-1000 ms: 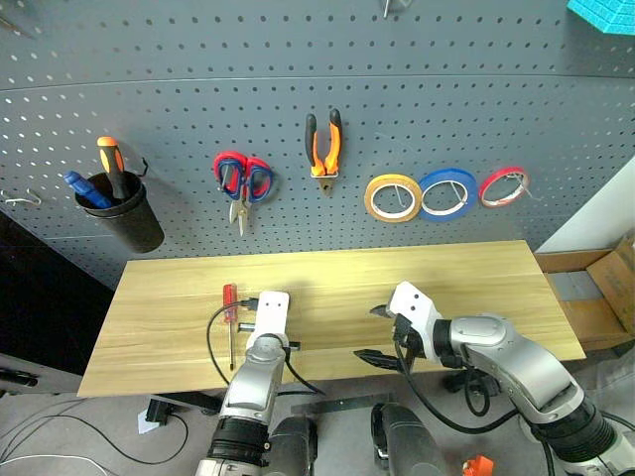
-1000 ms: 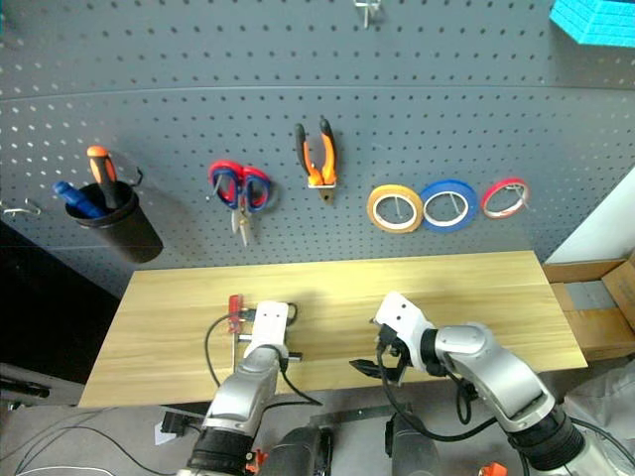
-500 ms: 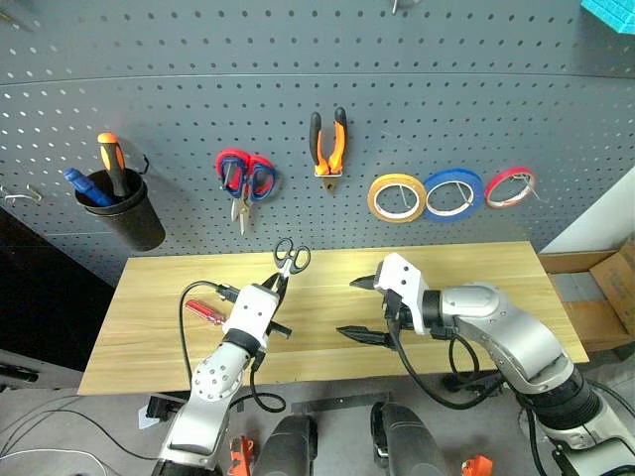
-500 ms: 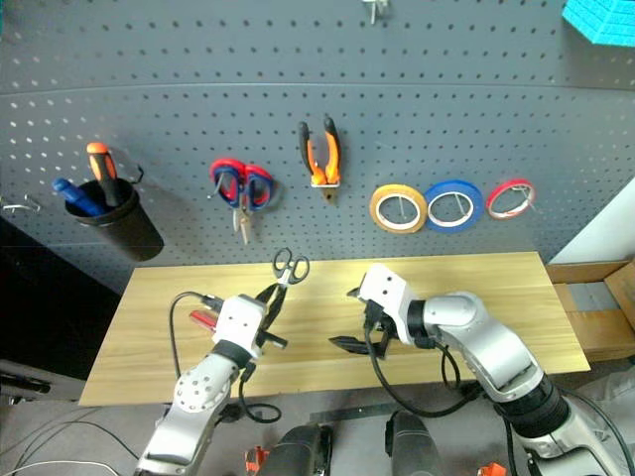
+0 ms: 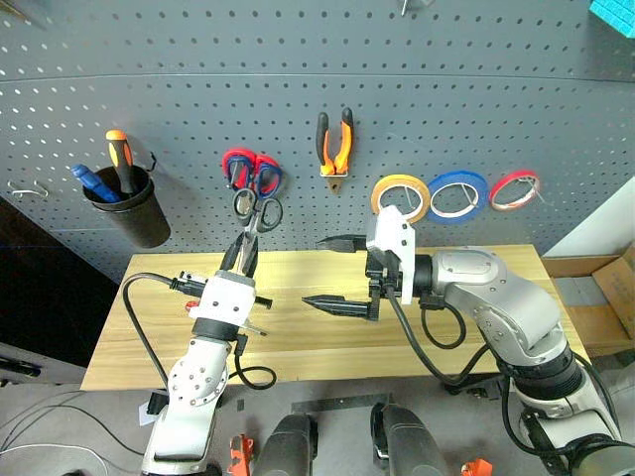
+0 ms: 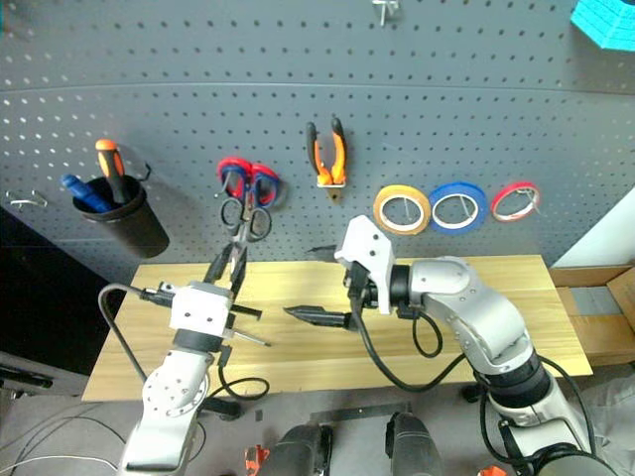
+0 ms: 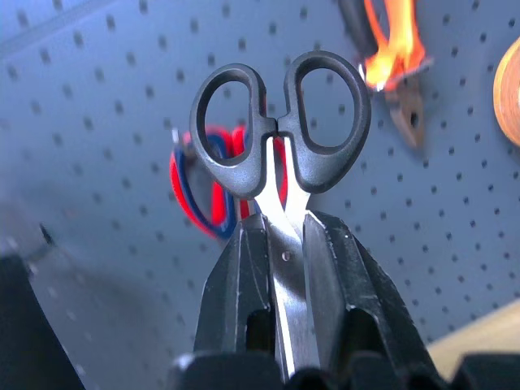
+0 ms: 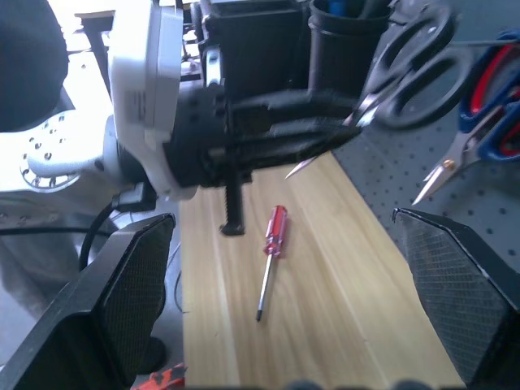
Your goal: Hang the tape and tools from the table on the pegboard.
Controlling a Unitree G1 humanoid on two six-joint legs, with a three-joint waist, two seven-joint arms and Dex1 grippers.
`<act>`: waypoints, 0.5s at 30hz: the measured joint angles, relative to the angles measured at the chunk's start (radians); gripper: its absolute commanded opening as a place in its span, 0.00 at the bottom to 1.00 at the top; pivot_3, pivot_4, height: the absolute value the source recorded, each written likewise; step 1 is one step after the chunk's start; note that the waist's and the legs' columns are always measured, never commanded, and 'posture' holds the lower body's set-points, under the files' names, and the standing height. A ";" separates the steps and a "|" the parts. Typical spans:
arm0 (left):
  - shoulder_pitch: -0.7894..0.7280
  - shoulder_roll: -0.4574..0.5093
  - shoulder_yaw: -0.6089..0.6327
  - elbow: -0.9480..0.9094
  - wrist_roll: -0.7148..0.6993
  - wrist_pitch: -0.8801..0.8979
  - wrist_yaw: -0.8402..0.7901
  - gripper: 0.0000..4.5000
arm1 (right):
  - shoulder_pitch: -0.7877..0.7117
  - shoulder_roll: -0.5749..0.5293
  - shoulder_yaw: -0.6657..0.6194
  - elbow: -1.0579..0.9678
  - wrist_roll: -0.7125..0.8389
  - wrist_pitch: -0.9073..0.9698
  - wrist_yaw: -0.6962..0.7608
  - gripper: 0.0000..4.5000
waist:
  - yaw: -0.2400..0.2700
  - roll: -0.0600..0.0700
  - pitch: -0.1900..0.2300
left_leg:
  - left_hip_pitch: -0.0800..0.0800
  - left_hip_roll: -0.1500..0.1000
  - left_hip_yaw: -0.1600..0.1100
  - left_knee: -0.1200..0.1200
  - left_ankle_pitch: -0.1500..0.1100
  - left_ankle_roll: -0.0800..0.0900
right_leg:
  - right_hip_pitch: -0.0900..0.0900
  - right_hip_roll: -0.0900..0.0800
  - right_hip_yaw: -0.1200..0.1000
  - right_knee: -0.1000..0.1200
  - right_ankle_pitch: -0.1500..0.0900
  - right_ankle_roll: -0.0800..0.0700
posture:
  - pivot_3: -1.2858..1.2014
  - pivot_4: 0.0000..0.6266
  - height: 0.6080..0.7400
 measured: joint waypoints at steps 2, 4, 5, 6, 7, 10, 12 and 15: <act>-0.008 -0.014 0.002 -0.019 0.011 0.010 0.005 0.06 | -0.003 0.003 0.000 0.003 0.001 -0.004 0.002 1.00 | 0.002 0.000 0.000 | 0.000 0.000 0.000 0.000 0.000 0.000 | 0.000 0.000 0.000 0.000 0.000 0.000 | 0.51 0.28 1.00; -0.016 -0.035 0.012 -0.030 0.011 0.026 0.021 0.06 | -0.018 0.013 0.000 0.008 0.001 -0.009 0.001 1.00 | 0.002 0.000 0.000 | 0.000 0.000 0.001 0.000 0.000 0.000 | 0.000 0.000 0.000 0.000 0.001 0.001 | 0.51 0.28 1.00; -0.020 -0.042 0.017 -0.030 0.009 0.034 0.023 0.06 | -0.028 0.027 -0.002 0.011 0.001 -0.016 -0.005 1.00 | 0.002 0.000 -0.001 | 0.000 0.000 0.001 0.000 0.000 0.000 | 0.000 0.001 -0.001 0.000 0.001 0.001 | 0.51 0.28 1.00; -0.022 -0.048 0.023 -0.030 0.006 0.043 0.023 0.06 | -0.041 0.044 -0.005 0.019 0.000 -0.021 -0.021 1.00 | 0.002 0.000 -0.001 | 0.001 0.001 0.001 0.000 0.000 0.000 | 0.000 0.001 0.000 0.000 0.001 0.000 | 0.51 0.27 1.00; -0.025 -0.051 0.024 -0.030 0.003 0.054 0.022 0.06 | -0.053 0.062 -0.008 0.028 -0.001 -0.025 -0.036 1.00 | 0.002 0.000 -0.001 | 0.001 0.001 0.001 0.000 0.000 0.000 | 0.000 0.002 0.000 0.001 0.001 0.000 | 0.51 0.27 1.00; -0.045 -0.072 0.024 -0.030 0.003 0.077 0.023 0.06 | -0.081 0.126 -0.044 0.060 -0.010 -0.061 -0.100 1.00 | 0.004 0.000 -0.001 | 0.000 0.001 0.002 0.001 0.000 0.000 | 0.000 0.002 0.000 0.001 0.002 0.001 | 0.51 0.27 1.00; -0.061 -0.074 0.025 -0.028 0.005 0.082 0.025 0.06 | -0.109 0.163 -0.073 0.085 -0.013 -0.073 -0.142 1.00 | 0.004 0.000 -0.001 | 0.001 0.001 0.002 0.001 0.000 -0.001 | 0.000 0.002 0.000 0.001 0.003 0.000 | 0.51 0.27 1.00; -0.080 -0.084 0.027 -0.022 0.005 0.087 0.032 0.06 | -0.132 0.166 -0.083 0.095 -0.032 -0.085 -0.167 1.00 | 0.003 0.000 -0.002 | 0.001 0.001 0.002 0.001 0.000 -0.001 | -0.001 0.002 0.000 0.001 0.003 0.000 | 0.51 0.27 1.00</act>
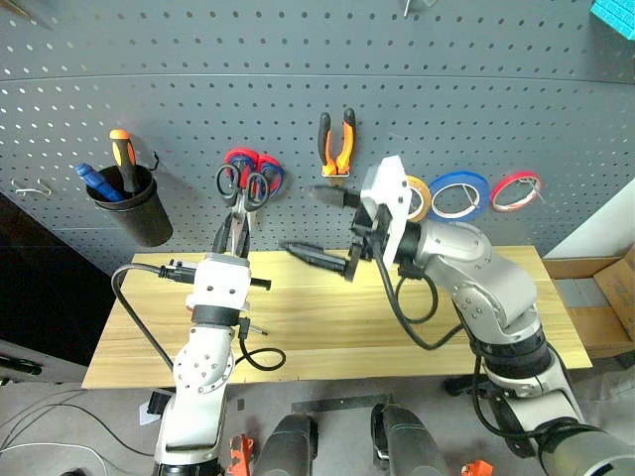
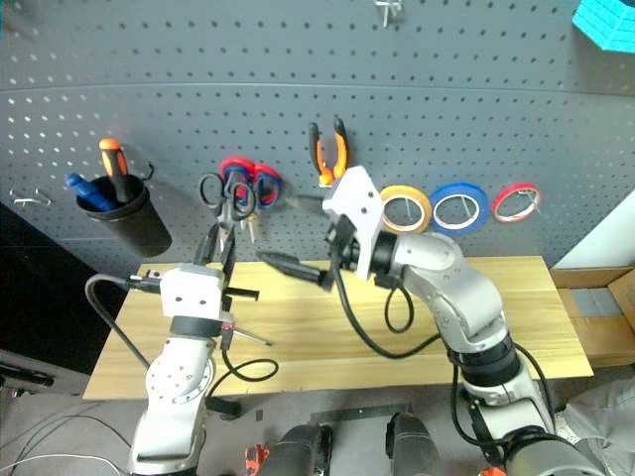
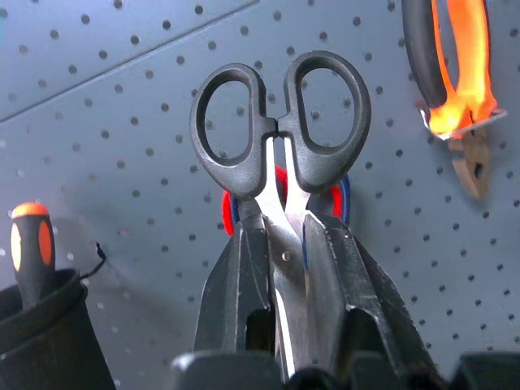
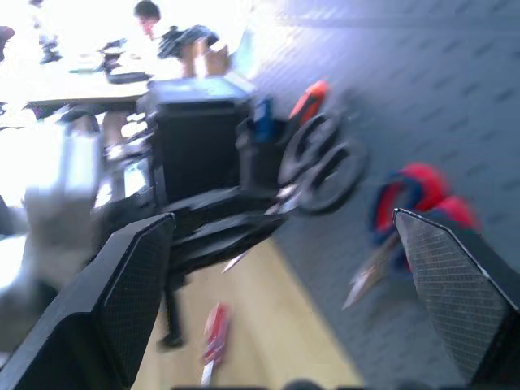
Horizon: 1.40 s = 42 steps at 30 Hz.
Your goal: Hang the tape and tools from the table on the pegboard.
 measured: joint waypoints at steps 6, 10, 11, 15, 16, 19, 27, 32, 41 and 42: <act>-0.008 -0.010 0.007 0.034 -0.003 0.028 0.012 0.06 | 0.000 -0.001 0.002 0.009 -0.003 -0.001 -0.008 1.00 | 0.000 0.000 0.000 | 0.000 0.000 0.001 0.000 0.000 0.000 | -0.001 0.001 0.001 0.001 0.000 0.000 | 0.50 0.26 1.00; -0.008 -0.025 0.006 0.042 -0.003 0.028 0.017 0.06 | 0.000 -0.001 0.002 0.009 -0.004 -0.001 -0.011 1.00 | -0.001 0.000 -0.001 | 0.000 0.000 0.001 0.000 0.000 0.000 | -0.001 0.001 0.001 0.001 0.001 -0.001 | 0.50 0.26 1.00; -0.009 -0.026 0.005 0.046 -0.003 0.027 0.019 0.06 | 0.000 0.000 0.002 0.009 -0.004 -0.002 -0.012 1.00 | -0.001 0.000 -0.001 | 0.000 0.000 0.001 0.000 0.000 0.000 | -0.001 0.001 0.001 0.001 0.001 -0.001 | 0.50 0.25 1.00; -0.016 -0.028 0.003 0.080 -0.002 0.025 0.031 0.06 | -0.001 0.000 0.002 0.009 -0.004 -0.003 -0.011 1.00 | -0.001 0.000 -0.004 | 0.000 0.000 0.001 0.000 0.000 0.000 | -0.001 0.001 0.001 0.001 0.001 -0.001 | 0.50 0.25 1.00; -0.024 -0.029 0.003 0.091 -0.002 0.025 0.034 0.06 | -0.002 0.000 0.002 0.009 -0.004 -0.003 -0.011 1.00 | -0.001 0.000 -0.005 | 0.000 0.000 0.001 0.000 0.000 0.000 | -0.001 0.001 0.001 0.001 0.001 -0.001 | 0.50 0.25 1.00; -0.042 -0.034 0.005 0.117 -0.002 0.025 0.047 0.06 | -0.005 0.000 0.002 0.009 -0.004 -0.003 -0.010 1.00 | -0.001 0.000 -0.008 | 0.000 0.000 0.001 0.000 0.000 0.000 | -0.001 0.001 0.001 0.001 0.001 -0.001 | 0.50 0.24 1.00; -0.078 -0.052 -0.003 0.190 -0.002 0.013 0.076 0.06 | -0.007 -0.002 0.006 0.008 -0.005 -0.003 -0.008 1.00 | -0.002 0.000 -0.015 | 0.001 0.000 0.001 0.001 0.000 0.000 | -0.001 0.001 0.001 0.002 0.001 -0.001 | 0.49 0.25 1.00; -0.150 -0.066 0.002 0.266 -0.041 0.055 0.069 0.06 | -0.007 -0.004 0.007 0.008 -0.008 -0.003 -0.008 1.00 | -0.004 0.000 -0.015 | 0.001 0.000 0.002 0.002 0.000 0.000 | -0.001 0.001 0.002 0.003 0.001 -0.001 | 0.49 0.26 1.00; -0.256 -0.059 0.016 0.394 -0.082 0.100 0.058 0.30 | -0.007 -0.007 0.018 0.005 -0.014 -0.003 -0.008 1.00 | -0.011 0.000 -0.015 | 0.001 0.000 0.002 0.002 0.001 -0.001 | -0.001 0.002 0.002 0.004 0.001 -0.001 | 0.49 0.26 1.00; -0.257 -0.060 0.016 0.394 -0.082 0.103 0.060 0.35 | -0.007 -0.008 0.019 0.005 -0.015 -0.003 -0.009 1.00 | -0.012 0.000 -0.015 | 0.001 0.000 0.002 0.002 0.001 -0.001 | -0.001 0.002 0.002 0.004 0.001 -0.001 | 0.49 0.26 1.00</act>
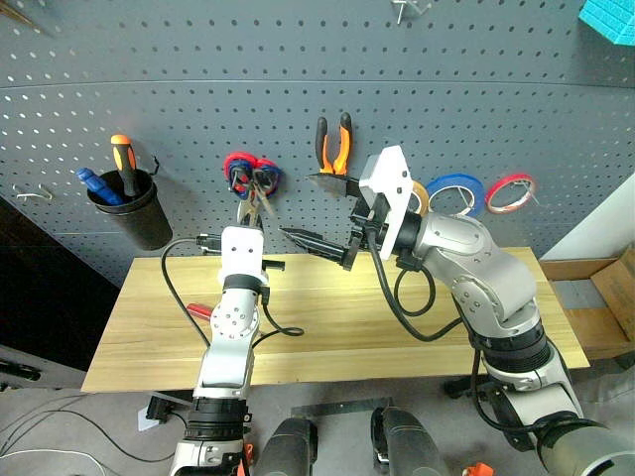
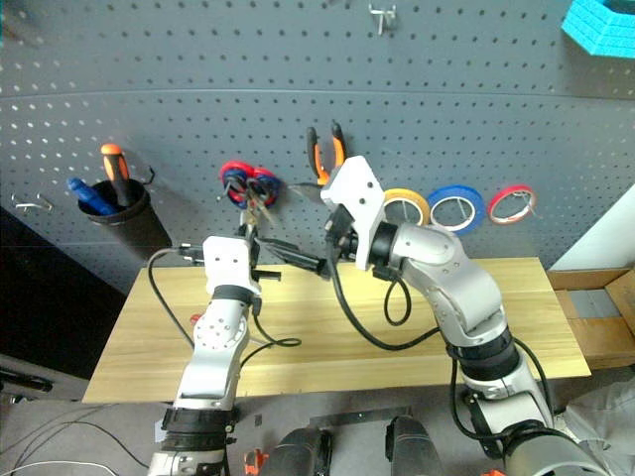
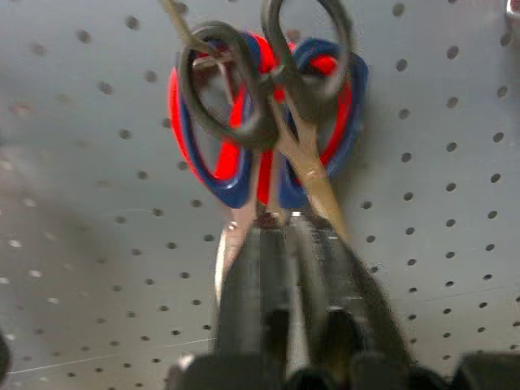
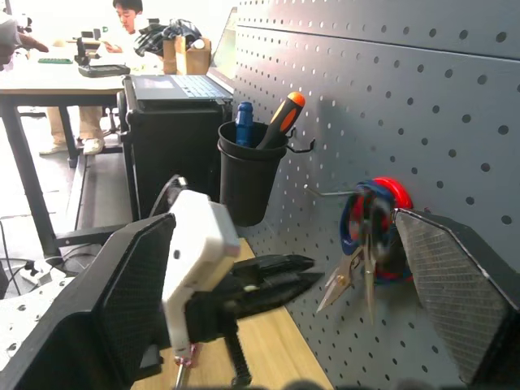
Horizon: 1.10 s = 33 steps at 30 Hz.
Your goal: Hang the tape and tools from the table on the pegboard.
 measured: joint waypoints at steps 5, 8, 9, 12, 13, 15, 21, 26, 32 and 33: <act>0.014 -0.005 0.001 -0.003 0.001 0.019 0.027 0.72 | 0.000 -0.004 0.004 -0.011 0.000 0.001 0.000 1.00 | -0.010 0.000 0.000 | 0.000 0.000 0.000 0.000 0.000 0.000 | 0.000 0.000 0.000 0.000 0.000 0.000 | 0.49 0.27 1.00; 0.068 -0.010 0.008 -0.022 -0.002 0.053 0.037 0.72 | 0.000 -0.006 0.004 -0.015 0.001 0.002 0.000 1.00 | -0.013 0.000 0.000 | 0.000 0.000 0.000 0.000 0.000 0.000 | 0.000 0.000 0.001 0.001 0.000 0.000 | 0.49 0.27 1.00; 0.085 -0.011 0.012 -0.031 -0.008 0.071 0.037 0.72 | 0.001 -0.007 0.005 -0.015 0.001 0.002 0.000 1.00 | -0.014 0.000 0.000 | 0.000 0.000 0.000 0.000 -0.001 0.001 | 0.000 0.000 0.001 0.001 0.000 0.000 | 0.49 0.27 1.00; 0.152 -0.011 0.040 -0.083 -0.038 0.147 0.025 0.72 | 0.003 -0.011 0.007 -0.015 0.002 0.002 0.005 1.00 | -0.015 0.000 0.000 | 0.001 0.000 0.000 0.000 -0.001 0.001 | 0.000 0.000 0.001 0.002 0.000 0.000 | 0.50 0.27 1.00; 0.170 -0.011 0.054 -0.095 -0.052 0.183 0.017 0.72 | 0.004 -0.015 0.007 -0.015 0.002 0.002 0.010 1.00 | -0.014 0.000 0.000 | 0.001 0.000 0.001 0.000 -0.001 0.001 | 0.000 0.000 0.001 0.002 0.000 0.000 | 0.50 0.27 1.00; 0.201 -0.011 0.086 -0.117 -0.078 0.291 0.013 0.72 | 0.009 -0.017 0.013 -0.015 0.003 0.002 0.022 1.00 | -0.014 0.000 0.000 | 0.002 0.000 0.001 0.000 -0.001 0.002 | 0.000 0.000 0.001 0.002 0.000 0.000 | 0.50 0.28 1.00; 0.143 -0.063 0.284 -0.143 -0.176 0.679 0.089 0.72 | 0.017 -0.032 0.028 -0.016 0.003 0.001 0.047 1.00 | -0.007 -0.001 0.000 | 0.002 0.000 0.000 0.002 -0.001 0.002 | 0.001 0.003 0.000 0.004 0.000 0.000 | 0.51 0.28 1.00; -0.034 -0.084 0.487 -0.147 -0.234 0.876 0.227 0.72 | 0.022 -0.031 0.037 -0.016 0.004 0.001 0.060 1.00 | -0.007 -0.003 -0.001 | 0.003 -0.001 0.001 0.002 0.000 0.000 | 0.001 0.003 0.001 0.006 0.000 0.000 | 0.51 0.27 1.00; -0.122 -0.155 0.590 -0.033 -0.312 0.910 0.303 0.72 | 0.022 -0.027 0.044 -0.016 0.005 0.002 0.069 1.00 | -0.005 -0.004 -0.002 | 0.003 0.000 0.001 0.002 0.000 -0.001 | 0.001 0.003 0.001 0.006 0.000 0.000 | 0.51 0.27 1.00; -0.122 -0.168 0.595 -0.015 -0.314 0.910 0.309 0.72 | 0.022 -0.030 0.044 -0.016 0.007 0.005 0.071 1.00 | -0.005 -0.004 -0.002 | 0.003 0.000 0.001 0.002 0.000 -0.002 | 0.001 0.003 0.001 0.006 0.000 0.000 | 0.50 0.27 1.00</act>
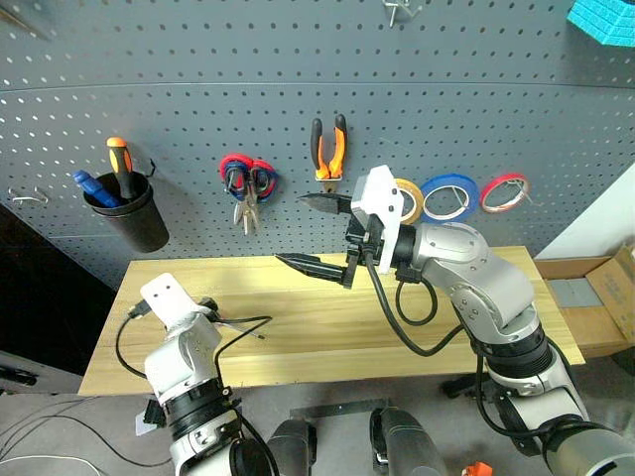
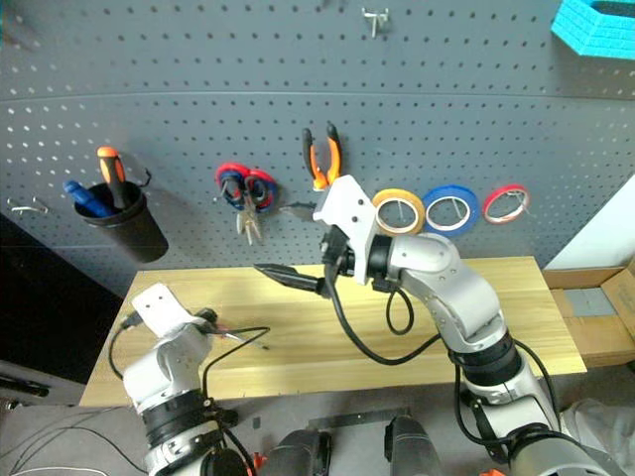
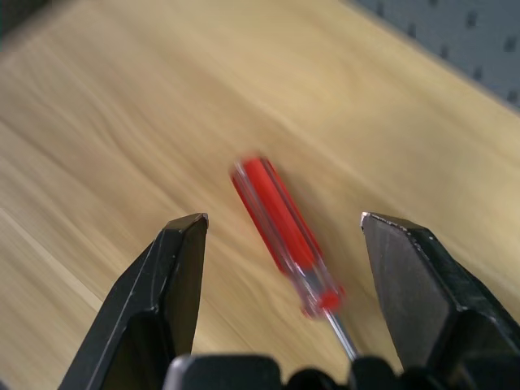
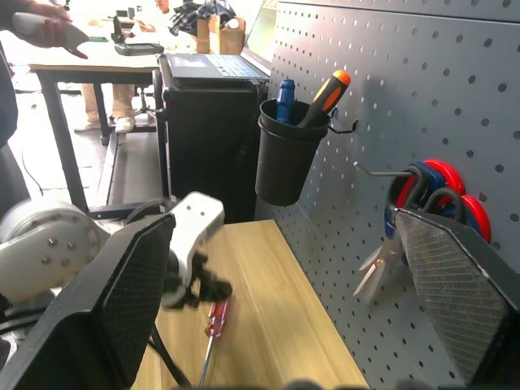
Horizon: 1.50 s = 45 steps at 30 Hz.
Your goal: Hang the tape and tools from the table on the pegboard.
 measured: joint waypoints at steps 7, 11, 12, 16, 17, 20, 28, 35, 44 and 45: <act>-0.013 -0.024 0.024 0.085 -0.040 -0.064 0.053 0.72 | 0.037 -0.175 0.140 -0.076 -0.014 0.106 0.106 1.00 | -0.002 -0.002 -0.001 | 0.000 0.000 0.000 0.000 -0.001 0.000 | 0.000 -0.003 -0.001 0.000 0.000 0.000 | 0.50 0.27 1.00; -0.022 -0.025 0.037 0.112 -0.060 -0.106 0.078 0.72 | 0.076 -0.207 0.255 -0.031 -0.125 0.115 0.091 1.00 | -0.004 -0.003 -0.002 | 0.000 0.000 0.001 0.000 0.000 0.000 | 0.000 -0.005 0.000 0.000 0.000 0.000 | 0.50 0.27 1.00; -0.024 -0.020 0.030 0.120 -0.063 -0.115 0.078 0.72 | 0.083 -0.194 0.258 -0.012 -0.146 0.106 0.074 1.00 | -0.005 -0.003 -0.002 | 0.001 0.000 0.001 0.000 0.000 -0.001 | 0.000 -0.005 0.000 0.001 0.000 0.000 | 0.50 0.27 1.00; -0.040 0.002 0.032 0.151 -0.089 -0.144 0.080 0.72 | 0.109 -0.175 0.279 0.020 -0.201 0.076 0.060 1.00 | -0.003 -0.003 -0.002 | 0.001 0.000 0.001 0.000 0.000 -0.001 | 0.000 -0.005 0.000 0.000 0.000 0.000 | 0.50 0.28 1.00; -0.044 0.006 0.033 0.169 -0.093 -0.157 0.082 0.72 | 0.112 -0.174 0.289 0.020 -0.208 0.073 0.062 1.00 | -0.003 -0.003 -0.002 | 0.000 -0.001 0.001 0.000 0.001 -0.001 | 0.000 -0.005 0.000 0.000 0.000 0.000 | 0.50 0.28 1.00; -0.055 0.006 0.032 0.219 -0.101 -0.192 0.095 0.72 | 0.116 -0.176 0.302 0.018 -0.232 0.080 0.069 1.00 | -0.002 -0.004 -0.002 | 0.000 -0.001 0.001 0.000 0.000 -0.001 | 0.000 -0.005 0.000 0.000 0.000 0.000 | 0.50 0.29 1.00; -0.095 0.046 0.034 0.393 -0.135 -0.322 0.102 0.72 | 0.136 -0.204 0.317 0.002 -0.270 0.099 0.089 1.00 | -0.005 -0.004 -0.002 | 0.001 -0.001 0.001 0.000 0.000 -0.001 | 0.000 -0.005 0.000 0.000 0.000 0.000 | 0.49 0.29 1.00; -0.111 0.068 0.042 0.466 -0.156 -0.373 0.144 0.36 | 0.146 -0.216 0.314 -0.032 -0.272 0.124 0.105 1.00 | -0.006 -0.004 -0.002 | 0.001 -0.001 0.001 0.000 0.000 0.000 | 0.000 -0.006 0.000 0.000 0.000 0.000 | 0.49 0.30 1.00; 0.008 0.097 -0.091 0.343 -0.124 -0.351 0.092 0.18 | 0.145 -0.194 0.273 -0.032 -0.260 0.115 0.113 1.00 | -0.009 -0.004 -0.002 | 0.001 -0.001 0.001 0.000 0.000 -0.001 | 0.000 -0.006 0.000 0.000 0.000 0.000 | 0.50 0.29 1.00; 0.039 0.115 -0.134 0.302 -0.102 -0.353 0.064 0.18 | 0.145 -0.194 0.266 -0.031 -0.255 0.107 0.118 1.00 | -0.008 -0.004 -0.002 | 0.000 -0.001 0.001 0.000 0.000 -0.001 | 0.000 -0.006 0.000 0.000 0.000 0.000 | 0.50 0.29 1.00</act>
